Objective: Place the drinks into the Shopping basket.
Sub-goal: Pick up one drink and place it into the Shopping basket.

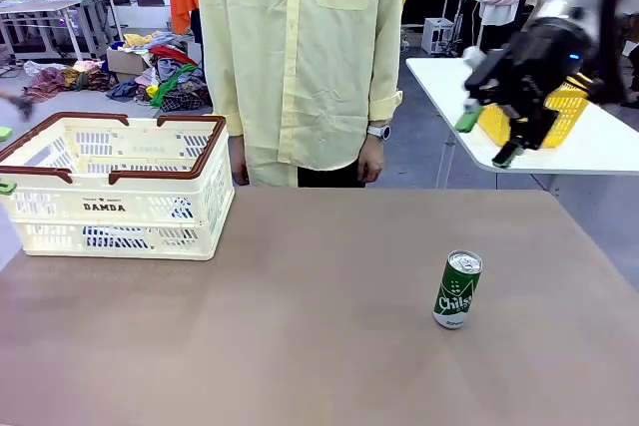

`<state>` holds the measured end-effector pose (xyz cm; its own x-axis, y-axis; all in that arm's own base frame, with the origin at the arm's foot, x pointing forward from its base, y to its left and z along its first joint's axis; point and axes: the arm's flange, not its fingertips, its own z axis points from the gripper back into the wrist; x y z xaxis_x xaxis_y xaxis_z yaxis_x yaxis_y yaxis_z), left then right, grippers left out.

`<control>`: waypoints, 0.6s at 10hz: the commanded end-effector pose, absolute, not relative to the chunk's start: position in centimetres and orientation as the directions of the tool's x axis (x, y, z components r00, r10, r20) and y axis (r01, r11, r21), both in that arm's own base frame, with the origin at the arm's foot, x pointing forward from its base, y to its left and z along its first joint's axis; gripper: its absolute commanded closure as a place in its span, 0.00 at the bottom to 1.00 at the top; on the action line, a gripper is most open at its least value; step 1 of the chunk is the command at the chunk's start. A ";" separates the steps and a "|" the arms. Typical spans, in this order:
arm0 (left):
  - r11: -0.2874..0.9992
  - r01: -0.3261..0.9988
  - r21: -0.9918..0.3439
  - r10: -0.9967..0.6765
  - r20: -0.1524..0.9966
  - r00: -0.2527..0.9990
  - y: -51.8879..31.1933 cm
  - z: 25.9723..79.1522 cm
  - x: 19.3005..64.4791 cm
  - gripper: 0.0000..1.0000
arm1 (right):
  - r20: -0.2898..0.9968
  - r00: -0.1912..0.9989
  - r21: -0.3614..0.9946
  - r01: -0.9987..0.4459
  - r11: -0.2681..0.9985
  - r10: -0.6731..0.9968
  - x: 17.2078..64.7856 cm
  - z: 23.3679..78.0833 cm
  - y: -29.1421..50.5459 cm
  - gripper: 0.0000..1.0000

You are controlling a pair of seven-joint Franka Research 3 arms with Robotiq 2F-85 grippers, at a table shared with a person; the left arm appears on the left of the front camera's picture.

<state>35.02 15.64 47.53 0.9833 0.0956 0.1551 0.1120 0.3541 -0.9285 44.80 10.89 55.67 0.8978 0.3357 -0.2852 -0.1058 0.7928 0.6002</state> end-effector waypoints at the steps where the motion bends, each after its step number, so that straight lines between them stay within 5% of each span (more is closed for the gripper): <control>1: 0.355 0.102 -0.929 0.093 0.143 0.985 15.7 47.8 34.7 0.00 | -0.369 0.880 0.243 -0.221 0.944 0.301 45.7 54.7 11.8 0.00; 3: 0.355 0.102 -0.929 0.093 0.143 0.985 15.7 47.8 34.7 0.00 | -0.201 0.962 0.130 -0.160 0.978 0.184 42.4 52.3 13.5 0.00; 6: 0.355 0.102 -0.929 0.093 0.143 0.985 15.7 47.8 34.7 0.00 | 0.025 0.999 0.178 -0.040 0.983 0.036 37.1 48.2 13.8 0.00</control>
<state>35.02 15.65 47.50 0.9834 0.0953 0.1543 0.1113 0.3546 -0.9284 40.46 12.77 50.19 0.9946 0.0917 -0.0482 -0.0828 0.9833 0.1620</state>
